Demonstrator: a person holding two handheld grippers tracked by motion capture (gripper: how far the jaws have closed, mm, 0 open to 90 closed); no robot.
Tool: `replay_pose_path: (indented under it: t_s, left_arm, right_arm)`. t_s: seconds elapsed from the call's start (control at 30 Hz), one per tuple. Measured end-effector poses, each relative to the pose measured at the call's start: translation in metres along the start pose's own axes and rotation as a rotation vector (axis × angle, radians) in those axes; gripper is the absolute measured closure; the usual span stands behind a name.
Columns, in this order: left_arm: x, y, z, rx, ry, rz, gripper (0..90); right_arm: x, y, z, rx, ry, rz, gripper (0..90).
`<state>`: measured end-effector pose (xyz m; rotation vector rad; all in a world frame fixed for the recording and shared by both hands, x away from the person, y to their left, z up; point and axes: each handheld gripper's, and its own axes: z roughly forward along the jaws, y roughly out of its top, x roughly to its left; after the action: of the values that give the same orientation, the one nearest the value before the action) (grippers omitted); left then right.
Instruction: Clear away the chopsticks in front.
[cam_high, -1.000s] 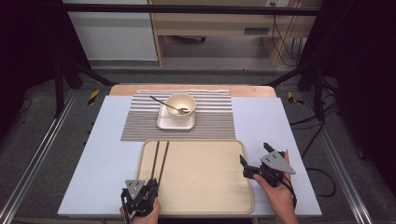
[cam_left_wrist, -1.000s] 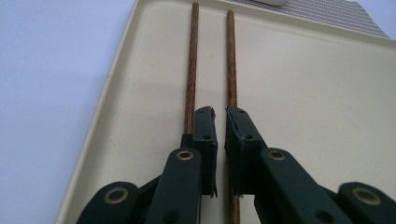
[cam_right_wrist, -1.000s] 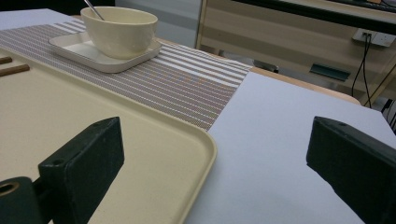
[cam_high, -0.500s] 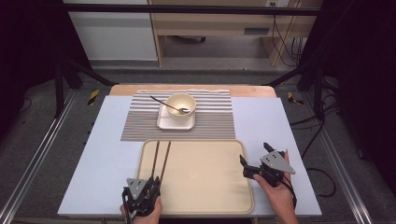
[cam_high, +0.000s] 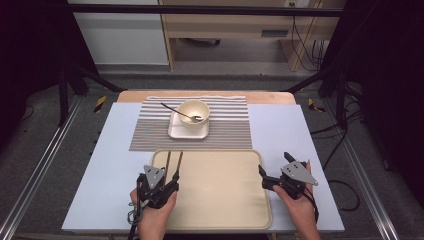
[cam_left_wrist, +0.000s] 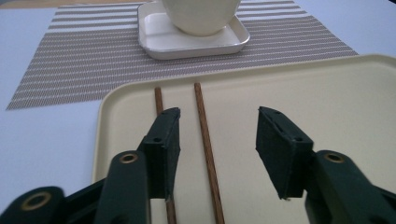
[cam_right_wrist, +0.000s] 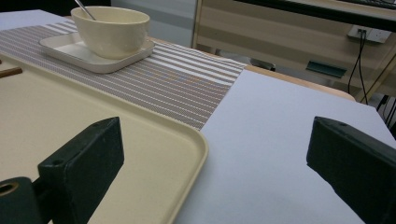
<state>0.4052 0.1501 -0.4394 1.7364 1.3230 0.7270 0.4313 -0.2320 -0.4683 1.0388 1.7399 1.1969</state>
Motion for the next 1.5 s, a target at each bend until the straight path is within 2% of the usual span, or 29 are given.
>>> replay_pose_path:
  t_s: [0.07, 0.13, 0.17, 0.23, 0.27, 0.3, 0.4, 0.43, 0.57, 0.63, 0.7, 0.77, 0.9, 0.97, 1.0, 1.03, 1.17, 1.27, 1.3, 1.4, 1.5]
  left_arm:
    - [0.002, 0.005, 0.009, -0.004, -0.023, 0.007, 44.3]
    - [0.002, 0.01, 0.016, 0.021, -0.052, 0.035, 40.9]
    - [0.002, 0.014, 0.02, 0.018, -0.07, 0.039, 40.0]
    - [0.001, 0.021, 0.023, 0.014, -0.095, 0.065, 38.9]
    - [0.001, 0.021, 0.023, 0.014, -0.095, 0.065, 38.0]
    - [0.002, 0.028, 0.026, 0.002, -0.117, 0.076, 37.2]
    - [0.007, 0.039, 0.031, 0.004, -0.148, 0.091, 33.5]
    - [0.008, 0.042, 0.031, 0.001, -0.154, 0.107, 32.3]
    - [0.016, 0.054, 0.033, -0.029, -0.166, 0.127, 27.6]
    - [0.02, 0.06, 0.036, -0.032, -0.181, 0.133, 24.6]
    - [0.026, 0.064, 0.04, -0.044, -0.19, 0.113, 24.3]
    - [0.03, 0.071, 0.044, -0.036, -0.209, 0.087, 20.1]
    - [0.032, 0.08, 0.049, -0.041, -0.182, 0.103, 16.0]
    - [0.033, 0.081, 0.05, -0.054, -0.188, 0.099, 14.1]
    - [0.034, 0.085, 0.052, -0.077, -0.211, 0.121, 14.0]
    - [0.034, 0.087, 0.053, -0.074, -0.223, 0.135, 12.6]
    - [0.039, 0.093, 0.058, -0.083, -0.232, 0.133, 12.0]
    - [0.042, 0.101, 0.07, -0.068, -0.219, 0.145, 11.8]
    - [0.043, 0.103, 0.073, -0.069, -0.206, 0.16, 11.8]
    - [0.046, 0.108, 0.08, -0.085, -0.189, 0.162, 11.8]
    - [0.049, 0.111, 0.085, -0.096, -0.17, 0.183, 11.8]
  right_arm:
    - [-0.002, 0.0, 0.001, 0.002, -0.008, 0.009, 4.2]
    - [-0.003, -0.001, 0.001, 0.004, -0.022, 0.004, 4.2]
    - [-0.003, -0.001, 0.0, 0.004, -0.027, 0.003, 4.2]
    - [-0.004, -0.001, 0.0, 0.002, -0.039, -0.002, 4.2]
    - [-0.004, -0.001, 0.0, 0.002, -0.039, -0.002, 4.2]
    - [-0.005, -0.001, 0.0, 0.003, -0.046, -0.005, 4.2]
    - [-0.006, -0.002, 0.002, 0.013, -0.06, -0.02, 4.2]
    - [-0.006, -0.002, 0.002, 0.014, -0.066, -0.022, 4.2]
    - [-0.007, -0.002, 0.002, 0.019, -0.09, -0.017, 4.3]
    - [-0.006, -0.001, 0.001, 0.02, -0.098, -0.013, 4.3]
    - [-0.005, 0.0, -0.001, 0.012, -0.102, -0.013, 4.6]
    - [-0.003, 0.001, -0.001, 0.005, -0.098, -0.018, 4.7]
    - [0.004, 0.001, 0.0, 0.008, -0.076, -0.033, 5.0]
    - [0.006, 0.001, 0.0, 0.01, -0.074, -0.039, 5.0]
    - [0.008, 0.001, 0.0, 0.011, -0.07, -0.049, 5.2]
    - [0.009, 0.002, 0.001, 0.011, -0.068, -0.053, 5.3]
    - [0.006, -0.001, 0.004, 0.029, -0.081, -0.05, 6.2]
    - [0.001, -0.003, 0.005, 0.033, -0.097, -0.03, 6.4]
    - [0.0, -0.003, 0.004, 0.033, -0.102, -0.031, 6.4]
    - [-0.002, -0.002, 0.0, 0.021, -0.113, -0.027, 6.4]
    - [-0.003, -0.003, 0.002, 0.029, -0.112, -0.025, 6.3]
